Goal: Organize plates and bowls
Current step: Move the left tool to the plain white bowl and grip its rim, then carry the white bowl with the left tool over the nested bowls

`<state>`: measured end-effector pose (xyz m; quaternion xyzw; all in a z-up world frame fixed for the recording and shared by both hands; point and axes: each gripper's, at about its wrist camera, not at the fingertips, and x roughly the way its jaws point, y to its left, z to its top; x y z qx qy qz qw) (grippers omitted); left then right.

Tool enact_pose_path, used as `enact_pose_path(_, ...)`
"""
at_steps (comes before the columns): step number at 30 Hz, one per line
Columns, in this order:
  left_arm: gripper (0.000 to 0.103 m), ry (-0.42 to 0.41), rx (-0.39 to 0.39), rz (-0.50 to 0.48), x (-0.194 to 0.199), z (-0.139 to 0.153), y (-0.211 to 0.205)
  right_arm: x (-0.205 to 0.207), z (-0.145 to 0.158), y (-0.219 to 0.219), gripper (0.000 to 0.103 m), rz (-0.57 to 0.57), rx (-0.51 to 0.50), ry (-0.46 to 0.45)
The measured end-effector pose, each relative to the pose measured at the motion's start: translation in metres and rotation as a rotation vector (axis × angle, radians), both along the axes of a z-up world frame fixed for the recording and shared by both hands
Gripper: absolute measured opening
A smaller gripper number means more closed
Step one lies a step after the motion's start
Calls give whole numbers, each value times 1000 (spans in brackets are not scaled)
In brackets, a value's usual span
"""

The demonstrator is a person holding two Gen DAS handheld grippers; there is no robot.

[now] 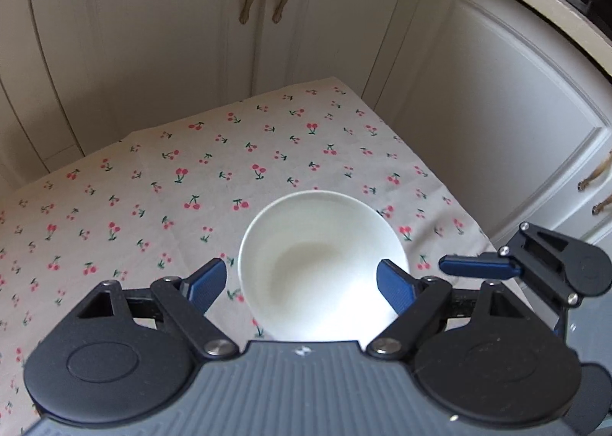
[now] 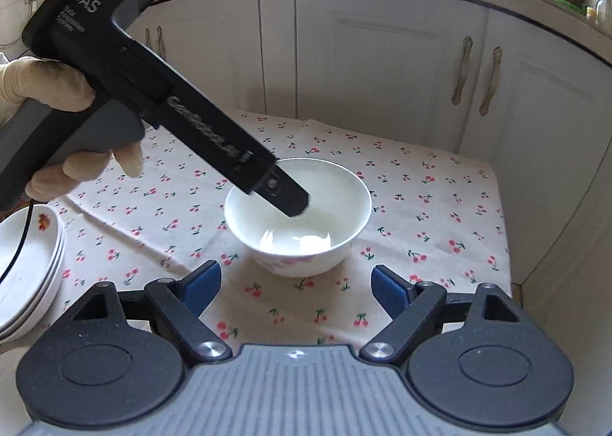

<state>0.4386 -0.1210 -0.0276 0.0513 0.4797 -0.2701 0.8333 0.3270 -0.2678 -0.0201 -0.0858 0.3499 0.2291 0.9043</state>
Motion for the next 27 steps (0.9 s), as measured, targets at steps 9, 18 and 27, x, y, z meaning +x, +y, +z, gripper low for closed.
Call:
enact_pose_path(9, 74, 42, 1, -14, 24, -16, -8, 24, -15, 7, 86, 8, -6, 1)
enact_pose_path(18, 65, 53, 2, -31, 30, -19, -11, 22, -17, 17, 82, 40, -35, -31)
enact_pose_path(27, 65, 50, 4, -37, 28, -18, -11, 20, -16, 19, 82, 45, -35, -36)
